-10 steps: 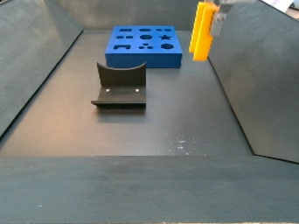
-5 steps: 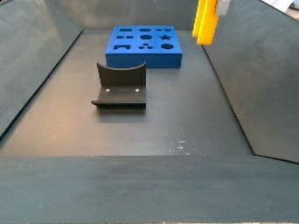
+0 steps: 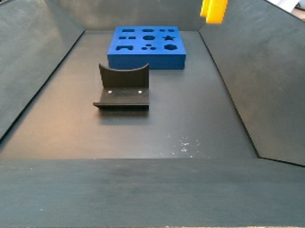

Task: Pick up the arch object. Move up. Rotate the arch object. Move to above the board. Insert the arch object.
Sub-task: Move to above the board.

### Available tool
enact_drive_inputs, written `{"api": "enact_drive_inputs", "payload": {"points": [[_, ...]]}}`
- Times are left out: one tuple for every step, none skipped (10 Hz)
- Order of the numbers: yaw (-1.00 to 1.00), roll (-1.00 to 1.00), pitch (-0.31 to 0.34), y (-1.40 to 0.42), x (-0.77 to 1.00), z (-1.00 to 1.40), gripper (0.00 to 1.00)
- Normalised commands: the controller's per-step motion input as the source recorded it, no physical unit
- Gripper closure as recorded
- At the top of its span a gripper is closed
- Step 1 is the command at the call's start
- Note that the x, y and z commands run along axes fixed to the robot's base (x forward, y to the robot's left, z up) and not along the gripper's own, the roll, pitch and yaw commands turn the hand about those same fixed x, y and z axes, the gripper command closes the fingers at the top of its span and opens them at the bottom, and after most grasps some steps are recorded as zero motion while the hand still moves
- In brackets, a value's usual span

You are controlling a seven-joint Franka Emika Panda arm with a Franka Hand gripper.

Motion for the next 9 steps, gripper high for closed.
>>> {"api": "enact_drive_inputs", "payload": {"points": [[0.02, 0.09, 0.083, 0.02, 0.0, 1.0, 1.0], [0.02, 0.09, 0.084, 0.01, 0.0, 0.91, 1.0], [0.02, 0.1, 0.082, 0.01, 0.0, 0.75, 1.0], [0.02, 0.1, 0.082, 0.01, 0.0, 0.63, 1.0], [0.02, 0.09, 0.085, 0.01, 0.0, 0.55, 1.0], [0.02, 0.09, 0.086, 0.0, 0.0, 0.4, 1.0], [0.02, 0.09, 0.085, 0.0, 0.0, 0.24, 1.0], [1.0, 0.02, 0.068, -1.0, 0.34, 0.01, 1.0], [1.0, 0.02, 0.069, -1.0, 0.34, -0.02, 1.0]]}}
